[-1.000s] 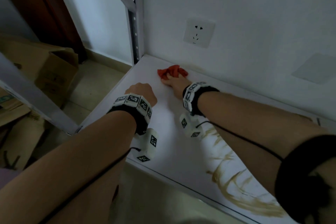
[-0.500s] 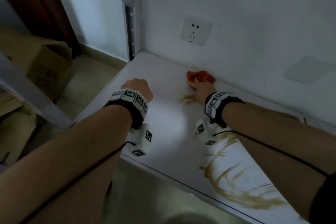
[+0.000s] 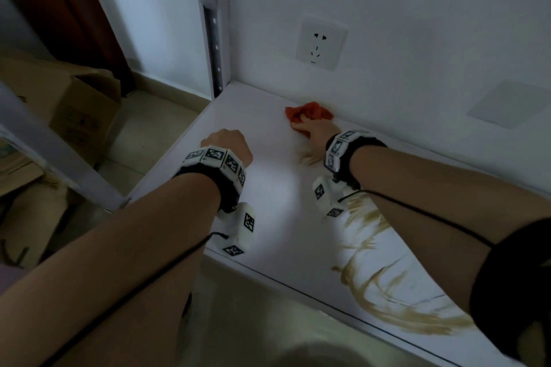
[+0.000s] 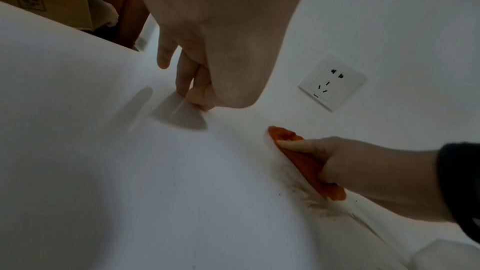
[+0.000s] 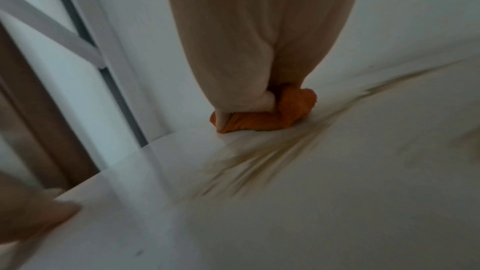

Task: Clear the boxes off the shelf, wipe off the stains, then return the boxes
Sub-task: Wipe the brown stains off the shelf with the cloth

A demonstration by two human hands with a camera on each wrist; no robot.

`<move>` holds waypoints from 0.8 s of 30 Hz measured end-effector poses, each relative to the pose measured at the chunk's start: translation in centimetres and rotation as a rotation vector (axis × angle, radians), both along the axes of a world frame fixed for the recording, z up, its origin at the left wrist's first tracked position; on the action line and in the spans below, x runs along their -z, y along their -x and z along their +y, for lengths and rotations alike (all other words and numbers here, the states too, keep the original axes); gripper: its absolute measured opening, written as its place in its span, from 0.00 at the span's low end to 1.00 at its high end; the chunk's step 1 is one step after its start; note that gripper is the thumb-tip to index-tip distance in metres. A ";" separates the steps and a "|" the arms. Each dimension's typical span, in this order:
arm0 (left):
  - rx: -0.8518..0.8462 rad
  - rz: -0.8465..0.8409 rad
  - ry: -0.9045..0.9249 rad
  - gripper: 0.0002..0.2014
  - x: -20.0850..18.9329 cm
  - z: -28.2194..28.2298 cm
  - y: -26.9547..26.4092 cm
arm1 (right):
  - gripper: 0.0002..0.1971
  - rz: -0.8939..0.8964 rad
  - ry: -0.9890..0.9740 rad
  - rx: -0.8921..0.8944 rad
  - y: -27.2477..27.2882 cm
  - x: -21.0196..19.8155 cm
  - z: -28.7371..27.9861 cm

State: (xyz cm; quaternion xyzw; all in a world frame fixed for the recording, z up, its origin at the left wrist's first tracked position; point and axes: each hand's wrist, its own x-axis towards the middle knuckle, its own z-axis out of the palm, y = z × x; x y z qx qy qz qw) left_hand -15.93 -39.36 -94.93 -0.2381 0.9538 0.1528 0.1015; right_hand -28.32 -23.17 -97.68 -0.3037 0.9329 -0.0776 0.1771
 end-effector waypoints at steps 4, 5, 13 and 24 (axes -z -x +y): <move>0.001 -0.007 0.000 0.15 0.1 -0.1 0.4 | 0.25 0.078 -0.018 0.115 -0.2 0.1 2.6; 0.005 -0.004 0.005 0.15 0.1 -0.2 0.4 | 0.26 0.074 -0.032 0.107 -0.7 -0.1 2.7; 0.010 -0.046 0.043 0.05 -0.6 0.7 0.2 | 0.26 -0.064 0.001 -0.119 -6.5 -0.5 -3.4; -0.003 -0.032 0.021 0.08 0.3 0.0 -0.1 | 0.26 -0.065 -0.005 0.120 -2.4 -1.4 2.7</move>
